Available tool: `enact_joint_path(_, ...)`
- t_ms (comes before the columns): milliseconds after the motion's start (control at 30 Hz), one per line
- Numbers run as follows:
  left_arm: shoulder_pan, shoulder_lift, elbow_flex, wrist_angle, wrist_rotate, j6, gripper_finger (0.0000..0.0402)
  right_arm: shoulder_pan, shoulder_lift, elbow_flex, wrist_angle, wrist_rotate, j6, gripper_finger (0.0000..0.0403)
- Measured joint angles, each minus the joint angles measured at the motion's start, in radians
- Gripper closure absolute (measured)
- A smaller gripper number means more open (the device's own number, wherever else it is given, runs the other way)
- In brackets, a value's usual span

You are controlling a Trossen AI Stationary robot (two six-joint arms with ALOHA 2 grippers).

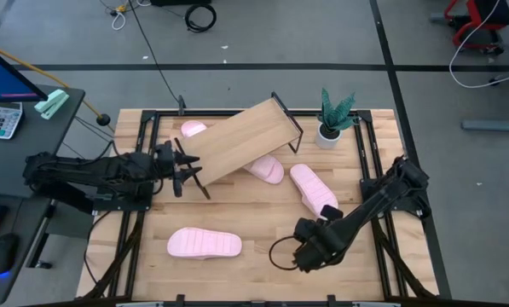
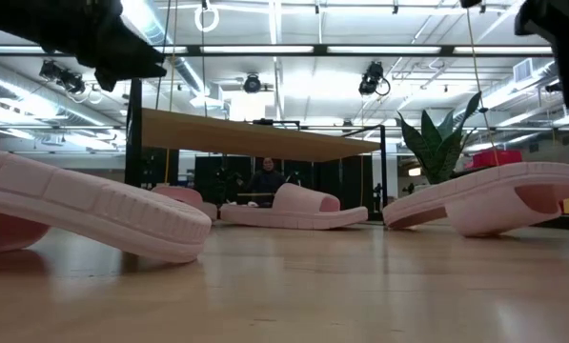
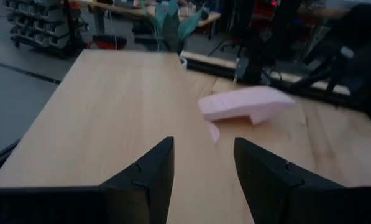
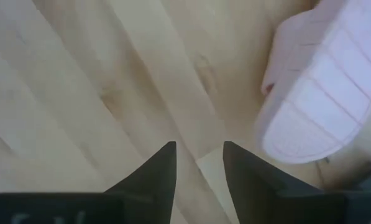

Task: Pick and place slides into the shelf
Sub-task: Put the pink slipper on the shelf

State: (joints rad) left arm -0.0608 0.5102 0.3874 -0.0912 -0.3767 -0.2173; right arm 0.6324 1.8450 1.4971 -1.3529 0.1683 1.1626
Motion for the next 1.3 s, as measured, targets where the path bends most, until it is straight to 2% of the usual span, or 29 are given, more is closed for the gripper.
enact_joint_path(100,0.000,0.000,0.000,-0.042,0.000,-0.002,0.0230,0.001,-0.019,0.000,0.020,0.009,0.047,0.0266)
enact_joint_path(300,0.000,0.000,0.000,-0.057,0.000,0.002,0.0230,-0.003,-0.034,0.000,0.174,-0.013,0.049,0.0265)
enact_joint_path(467,0.000,0.000,0.000,-0.057,0.000,0.004,0.0230,-0.001,0.021,0.000,0.201,-0.019,0.039,0.0252)
enact_joint_path(567,0.000,0.000,0.000,-0.057,0.000,0.004,0.0230,0.007,0.080,0.000,0.203,-0.049,0.013,0.0220)
enact_joint_path(700,0.000,0.000,0.000,-0.061,0.000,0.004,0.0230,0.013,0.156,-0.002,0.163,-0.075,-0.020,0.0157)
enact_joint_path(800,0.001,0.000,0.000,-0.069,0.000,0.004,0.0230,0.008,0.189,-0.001,0.093,-0.075,-0.014,0.0107)
enact_joint_path(967,0.001,0.000,0.000,-0.105,0.000,0.001,0.0230,0.005,0.204,-0.001,0.100,-0.069,-0.030,0.0042)
enact_joint_path(1133,0.001,0.000,0.000,-0.147,0.000,-0.002,0.0230,-0.002,0.193,-0.001,0.067,-0.017,-0.058,0.0007)
enact_joint_path(1300,0.001,0.000,0.000,-0.150,0.000,0.000,0.0230,-0.025,0.208,-0.001,0.042,-0.012,-0.048,0.0011)
